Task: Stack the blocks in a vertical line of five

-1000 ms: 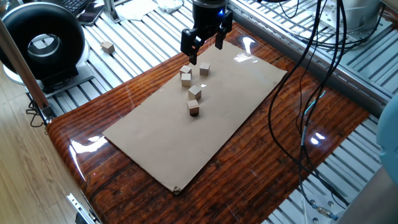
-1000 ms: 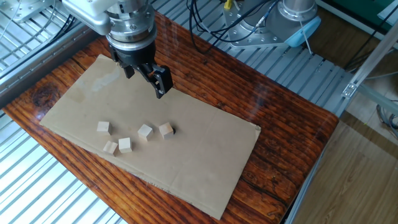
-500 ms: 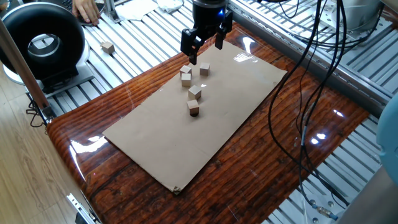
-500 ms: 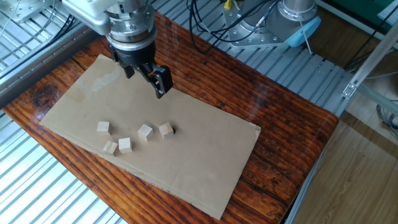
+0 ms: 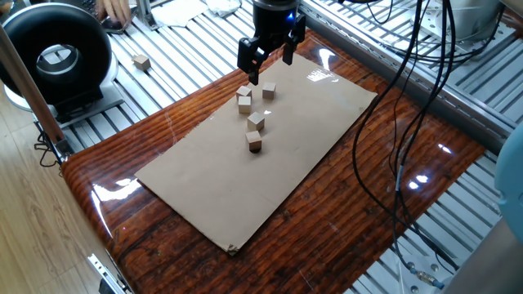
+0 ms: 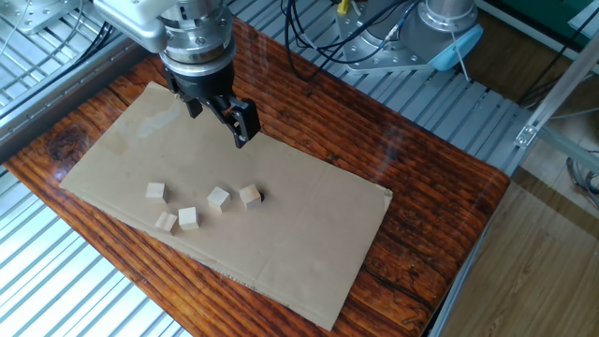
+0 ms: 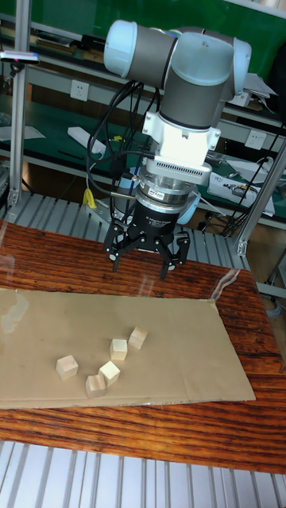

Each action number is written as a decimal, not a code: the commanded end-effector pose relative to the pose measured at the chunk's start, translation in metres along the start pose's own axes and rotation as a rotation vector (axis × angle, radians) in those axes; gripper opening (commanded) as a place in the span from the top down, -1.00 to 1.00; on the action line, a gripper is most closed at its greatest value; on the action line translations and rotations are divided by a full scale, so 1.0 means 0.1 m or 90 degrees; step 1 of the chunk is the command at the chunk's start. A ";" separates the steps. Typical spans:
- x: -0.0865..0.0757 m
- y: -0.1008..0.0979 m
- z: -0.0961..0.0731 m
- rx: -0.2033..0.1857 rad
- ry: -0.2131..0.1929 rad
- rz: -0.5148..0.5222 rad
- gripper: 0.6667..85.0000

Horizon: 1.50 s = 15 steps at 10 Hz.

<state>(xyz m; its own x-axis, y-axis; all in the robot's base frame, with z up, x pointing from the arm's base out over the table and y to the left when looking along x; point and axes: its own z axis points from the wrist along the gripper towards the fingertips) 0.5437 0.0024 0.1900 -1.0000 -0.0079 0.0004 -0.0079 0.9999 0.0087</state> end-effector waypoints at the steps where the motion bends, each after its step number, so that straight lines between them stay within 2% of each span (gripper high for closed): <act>1: -0.30 0.25 -0.02 -0.060 -0.069 0.095 0.99; 2: -0.32 0.25 -0.02 -0.056 -0.077 0.093 0.99; 5: -0.38 0.28 0.02 -0.065 -0.089 0.111 0.99; 7: -0.41 0.10 0.12 -0.021 -0.105 0.081 0.99; 8: -0.44 0.10 0.16 -0.027 -0.138 0.048 0.99; 9: -0.39 0.08 0.24 -0.038 -0.160 0.016 0.99; 10: -0.27 -0.01 0.35 -0.033 -0.154 -0.014 0.99; 11: -0.18 0.09 0.37 -0.065 -0.134 0.014 0.99; 12: -0.03 0.03 0.41 -0.047 -0.096 0.007 0.99; 13: 0.01 -0.05 0.43 -0.024 -0.086 0.000 0.98; 14: -0.05 -0.16 0.44 0.007 -0.099 -0.032 0.98; 15: -0.11 -0.16 0.44 0.012 -0.112 -0.054 0.96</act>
<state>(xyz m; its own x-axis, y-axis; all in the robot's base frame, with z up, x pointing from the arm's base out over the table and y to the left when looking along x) 0.5551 -0.0053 0.1494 -0.9853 -0.0341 -0.1674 -0.0375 0.9991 0.0177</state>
